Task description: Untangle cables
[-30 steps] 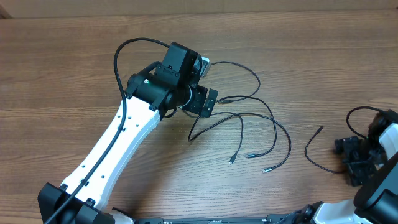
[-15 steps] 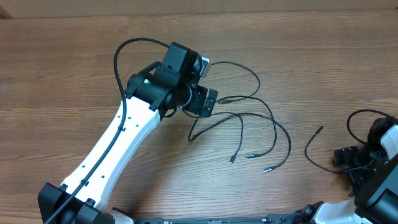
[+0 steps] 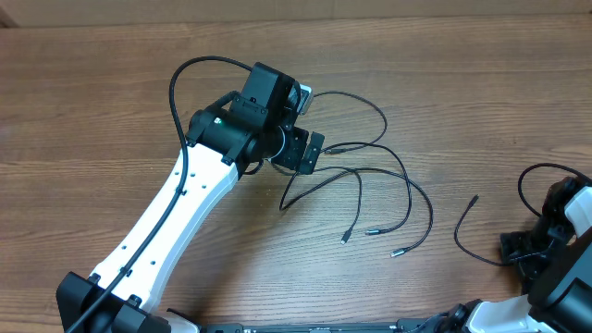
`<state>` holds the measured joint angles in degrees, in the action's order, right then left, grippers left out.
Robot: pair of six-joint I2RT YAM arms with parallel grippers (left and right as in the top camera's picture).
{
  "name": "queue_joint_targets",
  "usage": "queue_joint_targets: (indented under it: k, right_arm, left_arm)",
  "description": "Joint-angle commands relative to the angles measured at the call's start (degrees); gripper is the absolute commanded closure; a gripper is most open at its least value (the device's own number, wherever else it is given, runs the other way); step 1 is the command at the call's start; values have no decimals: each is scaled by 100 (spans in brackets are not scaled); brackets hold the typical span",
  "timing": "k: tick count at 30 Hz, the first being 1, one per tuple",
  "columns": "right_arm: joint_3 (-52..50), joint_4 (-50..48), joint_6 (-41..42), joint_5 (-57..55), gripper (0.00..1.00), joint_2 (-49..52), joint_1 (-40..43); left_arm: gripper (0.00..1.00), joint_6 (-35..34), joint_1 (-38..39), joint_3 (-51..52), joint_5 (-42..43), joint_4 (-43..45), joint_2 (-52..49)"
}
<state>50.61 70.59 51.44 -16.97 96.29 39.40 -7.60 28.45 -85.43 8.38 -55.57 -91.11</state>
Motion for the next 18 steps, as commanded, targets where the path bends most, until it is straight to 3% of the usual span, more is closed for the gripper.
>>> queue_joint_targets:
  k: [1, 7, 13, 18]
  right_arm:
    - [-33, -136, -31, -92, 0, 70, 48]
    - [-31, -848, -1532, 647, 0, 42, 9]
    - [-22, -981, -1731, 815, 0, -258, 9]
    - [-17, -1226, -2382, 1731, 0, -852, 4]
  left_arm:
    - [0, -33, -31, -55, 63, 7, -39]
    - [0, -35, -31, -55, 63, 7, -39]
    - [0, -35, -31, -55, 63, 7, -39]
    - [0, -35, -31, -55, 63, 7, -39]
